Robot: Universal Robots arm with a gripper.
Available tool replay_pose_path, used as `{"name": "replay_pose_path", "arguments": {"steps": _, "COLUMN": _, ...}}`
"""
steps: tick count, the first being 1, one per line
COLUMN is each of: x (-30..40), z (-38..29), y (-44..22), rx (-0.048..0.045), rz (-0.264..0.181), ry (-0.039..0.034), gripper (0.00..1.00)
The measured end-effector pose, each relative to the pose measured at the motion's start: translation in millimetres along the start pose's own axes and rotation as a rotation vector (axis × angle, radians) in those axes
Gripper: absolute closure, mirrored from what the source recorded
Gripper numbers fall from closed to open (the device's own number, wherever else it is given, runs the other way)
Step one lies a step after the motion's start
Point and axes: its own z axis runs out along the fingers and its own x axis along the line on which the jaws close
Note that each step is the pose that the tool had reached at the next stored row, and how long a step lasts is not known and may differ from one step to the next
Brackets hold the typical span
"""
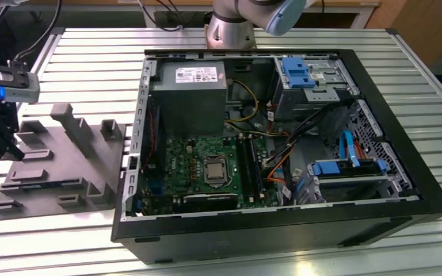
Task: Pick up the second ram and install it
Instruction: 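Pick up the second ram and move it above second insertion slot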
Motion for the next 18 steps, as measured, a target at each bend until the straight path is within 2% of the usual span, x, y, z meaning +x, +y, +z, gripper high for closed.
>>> {"name": "replay_pose_path", "arguments": {"steps": 18, "x": 3.2, "z": 3.2, "y": -0.6, "rx": 0.0, "rz": -0.002, "ry": 0.0, "gripper": 0.89}}
